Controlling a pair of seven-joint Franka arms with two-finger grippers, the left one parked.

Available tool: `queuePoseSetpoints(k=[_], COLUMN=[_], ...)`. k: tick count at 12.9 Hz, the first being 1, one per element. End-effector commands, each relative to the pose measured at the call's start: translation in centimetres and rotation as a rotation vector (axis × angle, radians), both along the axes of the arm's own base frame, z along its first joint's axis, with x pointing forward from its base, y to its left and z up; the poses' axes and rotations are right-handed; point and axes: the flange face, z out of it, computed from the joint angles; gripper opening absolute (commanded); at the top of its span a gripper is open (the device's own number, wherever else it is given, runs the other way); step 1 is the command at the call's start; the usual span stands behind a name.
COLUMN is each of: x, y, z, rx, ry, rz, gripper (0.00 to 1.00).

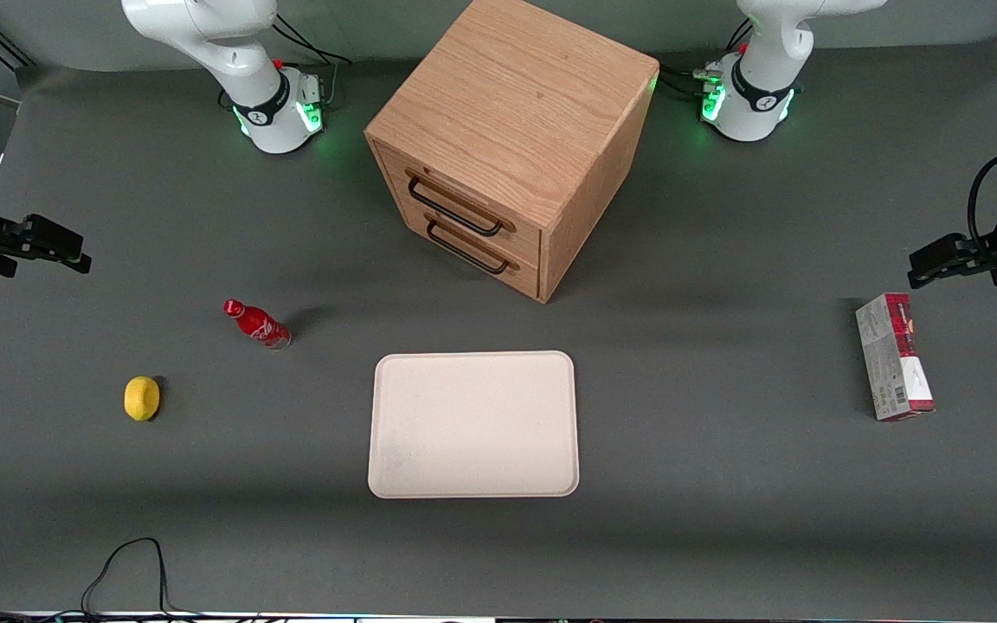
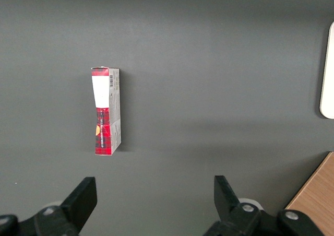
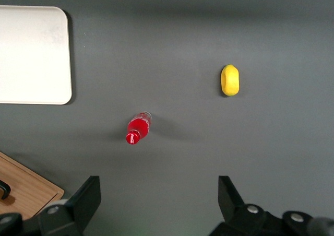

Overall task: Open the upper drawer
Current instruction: 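Move the right gripper toward the upper drawer's black handle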

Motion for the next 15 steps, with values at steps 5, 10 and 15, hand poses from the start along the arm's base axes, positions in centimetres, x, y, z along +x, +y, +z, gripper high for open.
queuePoseSetpoints(k=[5,10,15], x=[0.3,2.5,0.9], y=[0.6,12.3,25.5], z=[-0.1,-0.8,-3.5], rx=[-0.008,0.003,0.113], ry=[0.011,-0.003,0.020], rz=[0.027,0.221,0.418], gripper=[1.00,1.00,1.00])
